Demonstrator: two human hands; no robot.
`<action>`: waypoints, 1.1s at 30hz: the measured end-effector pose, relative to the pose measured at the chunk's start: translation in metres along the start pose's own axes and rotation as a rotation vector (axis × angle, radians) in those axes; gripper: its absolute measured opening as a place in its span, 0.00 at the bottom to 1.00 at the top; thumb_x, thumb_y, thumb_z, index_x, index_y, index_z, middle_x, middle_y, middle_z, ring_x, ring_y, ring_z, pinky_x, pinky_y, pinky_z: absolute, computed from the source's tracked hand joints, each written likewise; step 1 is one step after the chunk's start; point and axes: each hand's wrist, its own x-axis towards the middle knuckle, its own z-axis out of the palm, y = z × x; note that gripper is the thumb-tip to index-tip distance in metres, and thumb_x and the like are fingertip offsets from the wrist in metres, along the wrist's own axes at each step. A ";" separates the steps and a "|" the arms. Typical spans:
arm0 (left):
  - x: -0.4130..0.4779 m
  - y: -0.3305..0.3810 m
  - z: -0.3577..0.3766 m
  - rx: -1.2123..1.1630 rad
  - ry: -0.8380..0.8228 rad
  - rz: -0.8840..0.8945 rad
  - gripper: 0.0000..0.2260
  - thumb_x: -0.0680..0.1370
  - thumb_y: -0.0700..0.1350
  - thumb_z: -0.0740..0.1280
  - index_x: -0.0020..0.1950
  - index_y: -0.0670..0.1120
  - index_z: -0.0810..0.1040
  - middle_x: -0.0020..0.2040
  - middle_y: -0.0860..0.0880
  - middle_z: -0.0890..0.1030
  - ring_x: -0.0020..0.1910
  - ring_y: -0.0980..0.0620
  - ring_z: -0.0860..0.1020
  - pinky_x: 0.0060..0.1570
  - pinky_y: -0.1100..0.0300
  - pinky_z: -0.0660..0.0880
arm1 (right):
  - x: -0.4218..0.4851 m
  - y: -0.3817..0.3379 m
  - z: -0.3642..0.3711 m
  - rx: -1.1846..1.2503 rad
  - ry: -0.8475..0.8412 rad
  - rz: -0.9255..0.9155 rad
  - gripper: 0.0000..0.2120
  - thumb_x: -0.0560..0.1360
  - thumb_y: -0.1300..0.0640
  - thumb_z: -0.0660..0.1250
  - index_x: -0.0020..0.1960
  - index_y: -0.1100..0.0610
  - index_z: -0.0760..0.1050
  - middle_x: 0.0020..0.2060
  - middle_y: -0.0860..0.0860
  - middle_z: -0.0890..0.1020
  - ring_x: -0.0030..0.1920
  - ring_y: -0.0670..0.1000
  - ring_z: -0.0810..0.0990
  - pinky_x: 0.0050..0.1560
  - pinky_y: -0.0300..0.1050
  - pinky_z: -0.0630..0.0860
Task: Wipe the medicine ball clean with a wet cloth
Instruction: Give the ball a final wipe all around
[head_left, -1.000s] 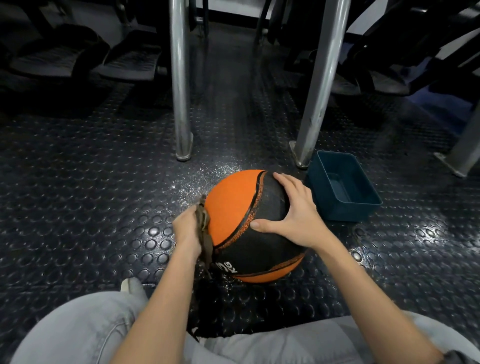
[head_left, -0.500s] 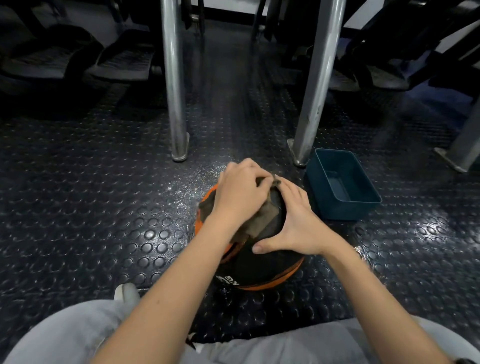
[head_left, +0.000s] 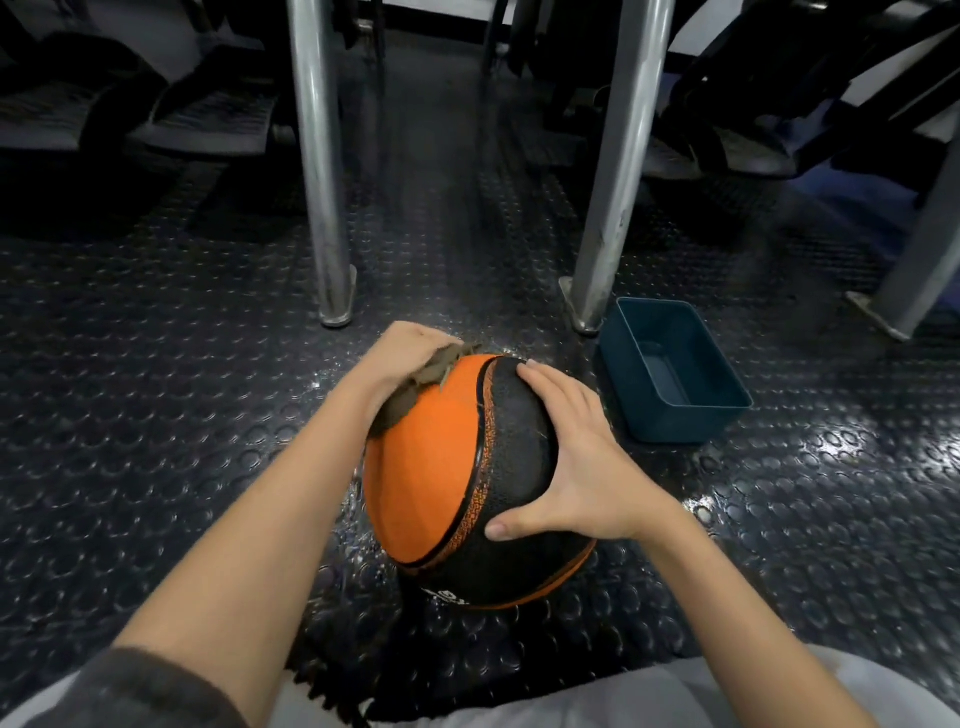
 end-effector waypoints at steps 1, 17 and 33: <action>-0.008 0.004 0.002 -0.042 0.007 0.052 0.07 0.77 0.42 0.66 0.42 0.51 0.81 0.39 0.56 0.79 0.39 0.61 0.75 0.34 0.76 0.69 | -0.001 -0.001 0.000 -0.007 -0.002 -0.006 0.64 0.50 0.36 0.79 0.76 0.45 0.45 0.72 0.36 0.48 0.72 0.39 0.44 0.75 0.49 0.47; -0.014 -0.051 -0.004 -0.224 0.143 -0.354 0.11 0.78 0.36 0.64 0.35 0.41 0.72 0.33 0.46 0.73 0.29 0.53 0.69 0.18 0.70 0.66 | -0.002 0.002 -0.003 0.039 0.016 0.003 0.61 0.53 0.43 0.82 0.76 0.45 0.48 0.68 0.34 0.50 0.68 0.34 0.46 0.72 0.45 0.48; -0.098 -0.012 0.044 0.079 0.556 0.337 0.07 0.78 0.47 0.66 0.50 0.49 0.84 0.46 0.60 0.75 0.53 0.53 0.70 0.56 0.64 0.64 | 0.003 0.005 -0.006 0.019 -0.017 -0.017 0.65 0.46 0.35 0.76 0.76 0.48 0.48 0.66 0.34 0.51 0.63 0.32 0.47 0.69 0.40 0.48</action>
